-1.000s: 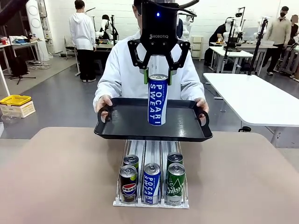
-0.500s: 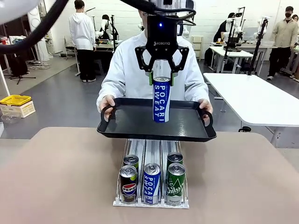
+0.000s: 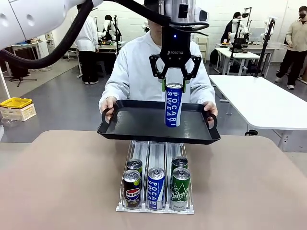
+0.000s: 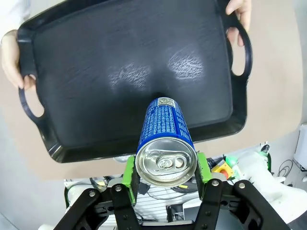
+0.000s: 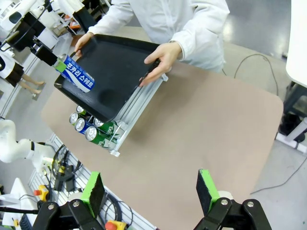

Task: Retrieve and hand over the desired beverage to the person.
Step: Place the picked can on the Handle tray extended by the person.

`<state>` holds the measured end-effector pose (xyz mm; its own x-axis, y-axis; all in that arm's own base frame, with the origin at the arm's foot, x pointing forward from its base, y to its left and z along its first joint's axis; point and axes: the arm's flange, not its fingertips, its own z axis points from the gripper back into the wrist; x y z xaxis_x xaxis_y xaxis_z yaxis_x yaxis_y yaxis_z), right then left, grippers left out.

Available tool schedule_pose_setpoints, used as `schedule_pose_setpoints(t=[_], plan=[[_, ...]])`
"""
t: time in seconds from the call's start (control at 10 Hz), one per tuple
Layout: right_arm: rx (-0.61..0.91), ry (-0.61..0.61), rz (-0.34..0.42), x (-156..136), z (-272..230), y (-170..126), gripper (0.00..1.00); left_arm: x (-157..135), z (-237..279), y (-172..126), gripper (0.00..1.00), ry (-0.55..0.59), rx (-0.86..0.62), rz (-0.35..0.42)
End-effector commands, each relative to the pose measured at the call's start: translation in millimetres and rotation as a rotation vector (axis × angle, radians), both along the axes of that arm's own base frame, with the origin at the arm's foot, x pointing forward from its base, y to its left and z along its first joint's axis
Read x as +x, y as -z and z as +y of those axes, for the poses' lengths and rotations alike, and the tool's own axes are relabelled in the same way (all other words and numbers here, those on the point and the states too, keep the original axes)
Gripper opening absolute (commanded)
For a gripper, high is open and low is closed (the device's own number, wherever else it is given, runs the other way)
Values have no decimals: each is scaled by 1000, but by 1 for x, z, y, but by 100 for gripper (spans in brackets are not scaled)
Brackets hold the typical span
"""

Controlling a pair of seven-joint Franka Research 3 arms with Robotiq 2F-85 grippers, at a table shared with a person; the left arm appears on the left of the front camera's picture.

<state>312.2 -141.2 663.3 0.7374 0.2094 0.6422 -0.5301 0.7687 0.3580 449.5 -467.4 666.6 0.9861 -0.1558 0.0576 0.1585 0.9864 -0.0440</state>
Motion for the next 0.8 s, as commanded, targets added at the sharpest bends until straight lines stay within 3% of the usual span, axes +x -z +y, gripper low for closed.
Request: schedule_pose_setpoints(t=[0.0, 0.7], plan=[[16, -9, -10, 2, 1, 0, 100, 20, -13, -11, 58, 20, -27, -35], [16, -9, -10, 2, 1, 0, 100, 37, -23, 24, 58, 35, 25, 9]])
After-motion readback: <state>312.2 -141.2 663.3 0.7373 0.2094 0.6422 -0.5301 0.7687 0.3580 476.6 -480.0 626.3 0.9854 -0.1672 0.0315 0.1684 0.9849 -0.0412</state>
